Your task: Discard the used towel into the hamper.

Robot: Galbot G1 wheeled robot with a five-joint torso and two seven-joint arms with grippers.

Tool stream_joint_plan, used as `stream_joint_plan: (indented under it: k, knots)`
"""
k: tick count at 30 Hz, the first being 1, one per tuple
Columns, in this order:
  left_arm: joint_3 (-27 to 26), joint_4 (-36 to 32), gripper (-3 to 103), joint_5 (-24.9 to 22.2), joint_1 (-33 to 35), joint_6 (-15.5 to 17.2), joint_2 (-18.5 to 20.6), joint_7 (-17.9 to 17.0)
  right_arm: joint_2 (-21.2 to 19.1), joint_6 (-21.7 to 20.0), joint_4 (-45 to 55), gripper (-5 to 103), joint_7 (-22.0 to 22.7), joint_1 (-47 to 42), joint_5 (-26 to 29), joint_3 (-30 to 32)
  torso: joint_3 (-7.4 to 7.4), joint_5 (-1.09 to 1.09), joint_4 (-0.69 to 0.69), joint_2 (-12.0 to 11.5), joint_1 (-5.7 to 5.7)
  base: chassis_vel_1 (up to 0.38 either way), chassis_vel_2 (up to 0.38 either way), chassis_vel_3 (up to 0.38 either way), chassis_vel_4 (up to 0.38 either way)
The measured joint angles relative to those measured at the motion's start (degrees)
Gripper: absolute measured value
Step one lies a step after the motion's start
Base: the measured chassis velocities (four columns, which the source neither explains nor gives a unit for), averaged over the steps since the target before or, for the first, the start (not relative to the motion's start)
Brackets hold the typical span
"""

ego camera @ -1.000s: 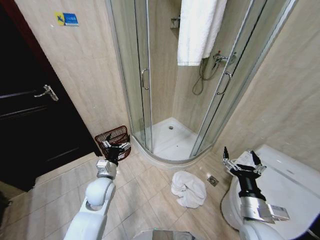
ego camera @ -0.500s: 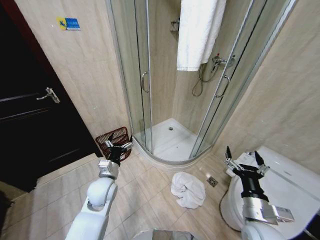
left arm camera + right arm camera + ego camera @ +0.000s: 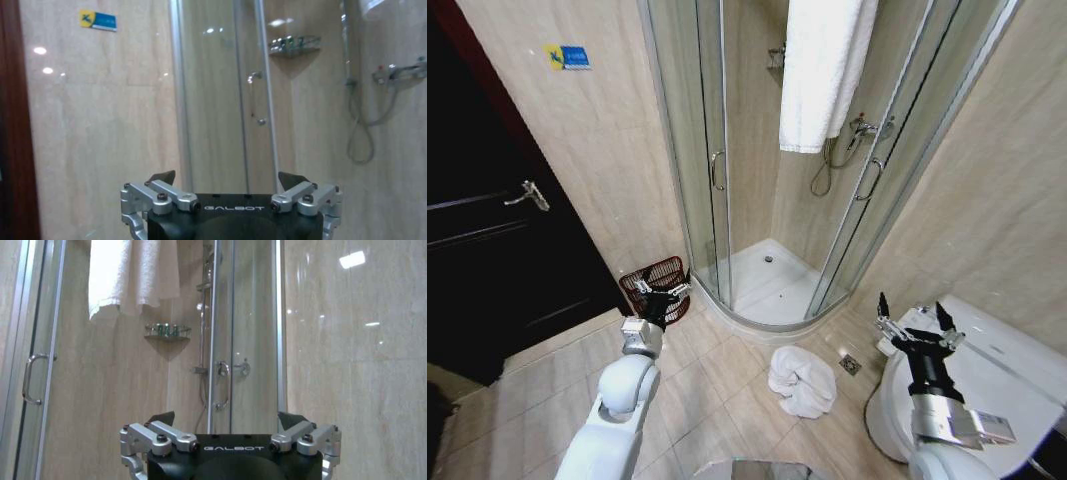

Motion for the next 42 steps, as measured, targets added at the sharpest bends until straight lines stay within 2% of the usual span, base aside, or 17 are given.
stream_joint_plan:
  k: [5, 7, 9, 12, 13, 15, 16, 17, 19, 20, 23, 25, 26, 30, 32, 39, 42]
  knots:
    - [0.7, 0.0, 100, -0.1, 0.0, -0.9, -0.1, -2.0, 0.0, -0.4, 0.0, 100, 0.0, 0.1, 0.6, 0.2, 0.61, 0.00, 0.00, 1.2, 0.53, 0.000, 0.000, 0.000, 0.000]
    - [1.2, 0.1, 100, -0.4, 0.0, -3.5, -0.1, -2.9, -1.0, -3.2, 0.3, 100, 0.1, 1.0, 3.9, 1.1, 0.84, 0.01, -0.02, 1.6, 0.71, 0.000, 0.000, 0.000, 0.000]
    - [1.2, 0.2, 100, -0.7, 0.1, -4.2, -0.1, -3.0, -2.2, -5.1, 0.6, 100, 0.6, 1.8, 5.9, 1.8, 0.87, 0.00, -0.02, 1.6, 0.73, 0.000, 0.000, 0.000, 0.000]
    - [0.7, 0.3, 100, -1.9, 0.8, -6.0, 0.4, -3.7, -9.0, -11.5, 0.8, 100, 4.4, 6.6, 11.0, 3.8, 0.88, 0.01, -0.02, 1.6, 0.73, 0.000, 0.000, 0.000, 0.000]
    - [0.7, 0.3, 100, -1.9, 0.8, -6.0, 0.4, -3.7, -9.0, -11.5, 0.8, 100, 4.4, 6.6, 11.0, 3.8, 0.88, 0.01, -0.02, 1.6, 0.73, 0.000, 0.000, 0.000, 0.000]
    - [0.0, 0.6, 100, -2.4, 1.5, -7.8, 0.8, -3.9, -15.7, -14.0, 0.5, 100, 8.5, 11.2, 14.9, 4.2, 0.85, 0.02, 0.00, 1.5, 0.71, 0.000, 0.000, 0.000, 0.000]
    - [-0.2, 1.3, 100, -2.5, 1.6, -9.3, 1.0, -3.9, -20.4, -14.3, -0.1, 100, 11.1, 14.6, 17.7, 4.1, 0.82, 0.02, 0.03, 1.5, 0.69, 0.000, 0.000, 0.000, 0.000]
    - [-0.2, 1.3, 100, -2.5, 1.6, -9.3, 1.0, -3.9, -20.4, -14.3, -0.1, 100, 11.1, 14.6, 17.7, 4.1, 0.82, 0.02, 0.03, 1.5, 0.69, 0.000, 0.000, 0.000, 0.000]
    - [0.6, 2.8, 100, -2.3, 0.9, -10.7, 1.5, -4.0, -24.9, -12.9, -1.8, 100, 12.7, 17.6, 19.6, 4.5, 0.79, 0.02, 0.03, 1.4, 0.66, 0.000, 0.000, 0.000, 0.000]
    - [0.6, 2.8, 100, -2.3, 0.9, -10.7, 1.5, -4.0, -24.9, -12.9, -1.8, 100, 12.7, 17.6, 19.6, 4.5, 0.79, 0.02, 0.03, 1.4, 0.66, 0.000, 0.000, 0.000, 0.000]
    - [2.2, 4.2, 100, -1.4, 1.1, -11.2, 1.9, -5.4, -31.9, -10.0, -5.3, 100, 12.8, 22.8, 23.1, 4.8, 0.70, 0.03, -0.02, 1.3, 0.59, 0.000, 0.000, 0.000, 0.000]
    - [2.4, 4.5, 100, -1.2, 1.6, -11.3, 2.0, -6.1, -34.2, -9.7, -6.8, 100, 12.6, 25.1, 24.7, 4.8, 0.68, 0.05, -0.04, 1.2, 0.57, 0.000, 0.000, 0.000, 0.000]
    - [2.3, 4.9, 100, -1.1, 2.3, -11.8, 2.1, -6.8, -37.3, -9.6, -8.6, 100, 12.2, 28.4, 26.6, 4.6, 0.65, 0.02, -0.02, 1.2, 0.54, 0.000, 0.000, 0.000, 0.000]
    - [1.7, 5.9, 100, -0.9, 3.1, -12.7, 1.9, -7.4, -41.8, -10.2, -12.2, 100, 11.3, 34.9, 29.5, 3.5, 0.62, 0.03, 0.02, 1.1, 0.50, 0.000, 0.000, 0.000, 0.000]
    - [1.3, 7.7, 100, 0.1, 3.0, -15.0, 1.3, -7.5, -45.8, -10.8, -16.7, 100, 9.0, 42.7, 32.1, 1.4, 0.59, -0.03, 0.02, 1.1, 0.48, 0.000, 0.000, 0.000, 0.000]
    - [1.7, 8.5, 100, 2.6, 2.4, -17.4, -1.1, -8.5, -48.6, -14.2, -22.0, 100, 5.6, 58.7, 38.0, -6.4, 0.54, 0.02, -0.02, 0.9, 0.45, 0.000, 0.000, 0.000, 0.000]
    - [1.9, 8.2, 100, 3.9, 3.0, -17.6, -2.3, -9.2, -48.6, -14.3, -24.7, 100, 5.2, 69.3, 39.6, -13.7, 0.51, -0.03, 0.01, 0.9, 0.42, 0.000, 0.000, 0.000, 0.000]
